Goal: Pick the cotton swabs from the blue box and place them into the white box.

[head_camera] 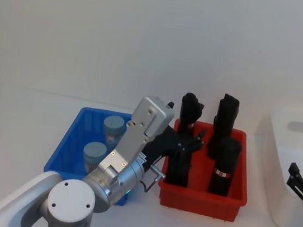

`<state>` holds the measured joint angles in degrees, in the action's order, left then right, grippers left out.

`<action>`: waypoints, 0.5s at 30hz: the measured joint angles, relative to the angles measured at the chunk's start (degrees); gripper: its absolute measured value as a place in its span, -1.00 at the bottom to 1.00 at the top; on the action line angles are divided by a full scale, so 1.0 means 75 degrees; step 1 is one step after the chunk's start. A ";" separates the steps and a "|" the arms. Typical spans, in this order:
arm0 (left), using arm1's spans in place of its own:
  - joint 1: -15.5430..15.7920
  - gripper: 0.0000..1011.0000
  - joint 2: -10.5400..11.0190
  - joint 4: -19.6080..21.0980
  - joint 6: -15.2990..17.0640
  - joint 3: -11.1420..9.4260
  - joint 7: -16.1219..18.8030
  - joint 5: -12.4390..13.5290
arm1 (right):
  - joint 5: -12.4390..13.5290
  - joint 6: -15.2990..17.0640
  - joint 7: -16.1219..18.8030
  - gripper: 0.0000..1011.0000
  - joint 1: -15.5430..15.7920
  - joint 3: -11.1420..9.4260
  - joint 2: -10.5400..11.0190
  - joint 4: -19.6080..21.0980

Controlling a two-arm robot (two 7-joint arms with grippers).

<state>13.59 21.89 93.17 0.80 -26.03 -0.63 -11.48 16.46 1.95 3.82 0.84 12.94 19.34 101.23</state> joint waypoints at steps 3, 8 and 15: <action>0.0000 0.98 0.0000 0.0000 0.0000 0.0000 0.0000 0.0000 | 0.0000 0.0000 0.0000 0.98 0.0000 0.0000 0.0000 0.0000; 0.0000 0.98 0.0000 0.0000 0.0000 0.0000 0.0000 0.0000 | 0.0000 0.0000 0.0000 0.98 0.0000 0.0000 0.0000 0.0000; 0.0000 0.98 0.0000 0.0000 0.0000 0.0000 0.0000 0.0000 | 0.0000 0.0000 0.0000 0.98 0.0000 0.0000 0.0000 0.0000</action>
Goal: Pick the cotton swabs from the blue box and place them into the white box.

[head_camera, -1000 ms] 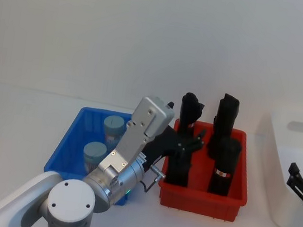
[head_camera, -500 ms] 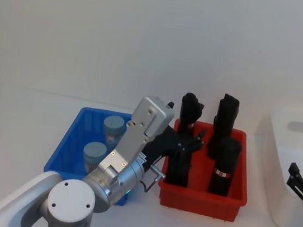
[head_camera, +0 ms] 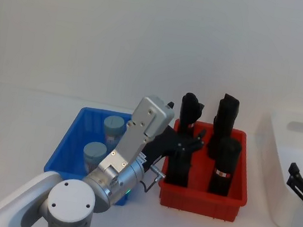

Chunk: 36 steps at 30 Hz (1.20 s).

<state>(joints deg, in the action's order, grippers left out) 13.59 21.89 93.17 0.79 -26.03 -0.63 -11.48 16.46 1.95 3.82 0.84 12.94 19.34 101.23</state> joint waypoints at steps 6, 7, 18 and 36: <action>0.0000 0.98 0.0001 0.0000 0.0000 0.0000 0.0000 0.0000 | 0.0000 0.0000 0.0000 0.98 0.0000 0.0000 0.0000 0.0000; 0.0000 0.98 0.0000 0.0000 0.0000 0.0000 0.0000 0.0000 | 0.0000 0.0000 0.0000 0.98 0.0000 0.0000 0.0000 0.0000; 0.0000 0.98 0.0001 0.0000 0.0000 0.0000 0.0000 0.0000 | 0.0000 0.0000 0.0000 0.98 0.0000 0.0000 0.0000 0.0000; 0.0000 0.98 0.0001 0.0000 0.0000 0.0000 0.0000 0.0000 | 0.0000 0.0000 0.0000 0.98 0.0000 0.0000 0.0000 0.0000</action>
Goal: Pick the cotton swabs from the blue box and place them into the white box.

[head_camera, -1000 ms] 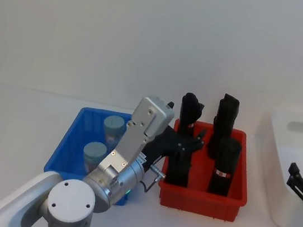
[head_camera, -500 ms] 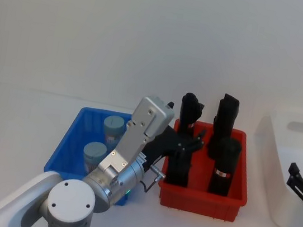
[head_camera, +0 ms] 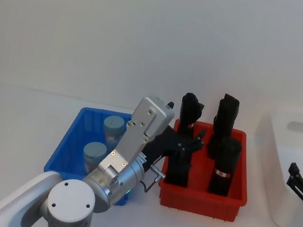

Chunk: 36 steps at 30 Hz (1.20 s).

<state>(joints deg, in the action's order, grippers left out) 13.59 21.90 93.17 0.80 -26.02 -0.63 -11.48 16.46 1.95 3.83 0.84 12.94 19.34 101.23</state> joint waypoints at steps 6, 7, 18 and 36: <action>0.0000 0.98 0.0000 0.0000 0.0000 0.0000 0.0000 0.0000 | 0.0000 0.0000 0.0000 0.98 0.0000 0.0000 0.0000 0.0000; 0.0000 0.98 0.0000 0.0000 0.0000 0.0000 0.0000 0.0000 | 0.0000 0.0000 -0.0001 0.98 0.0000 0.0000 0.0000 0.0000; 0.0000 0.98 0.0000 0.0000 0.0000 0.0000 0.0000 0.0000 | 0.0000 0.0000 0.0000 0.98 0.0000 0.0000 0.0000 0.0000; 0.0000 0.98 0.0000 0.0000 0.0000 0.0000 0.0000 0.0000 | 0.0000 0.0000 0.0000 0.98 0.0000 0.0000 0.0000 0.0000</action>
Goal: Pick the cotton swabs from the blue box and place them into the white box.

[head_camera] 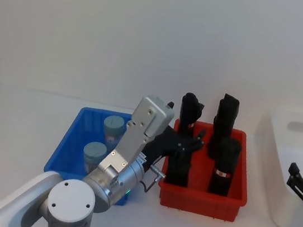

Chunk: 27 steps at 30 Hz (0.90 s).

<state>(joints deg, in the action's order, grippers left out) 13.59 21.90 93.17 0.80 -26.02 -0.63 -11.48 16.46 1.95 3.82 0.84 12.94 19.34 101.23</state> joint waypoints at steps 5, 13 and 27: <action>0.0000 0.98 -0.0001 0.0000 0.0000 0.0000 0.0000 0.0000 | 0.0000 0.0000 0.0000 0.98 0.0000 0.0000 0.0000 0.0000; 0.0000 0.98 0.0000 0.0000 0.0000 0.0000 0.0000 0.0000 | 0.0000 0.0000 0.0000 0.98 0.0001 0.0000 0.0000 0.0000; 0.0000 0.98 0.0000 0.0000 0.0000 0.0000 0.0000 0.0000 | 0.0000 0.0000 0.0000 0.98 0.0000 0.0000 0.0000 0.0000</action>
<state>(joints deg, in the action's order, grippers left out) 13.59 21.89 93.18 0.80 -26.03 -0.63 -11.48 16.46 1.95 3.83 0.84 12.94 19.34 101.23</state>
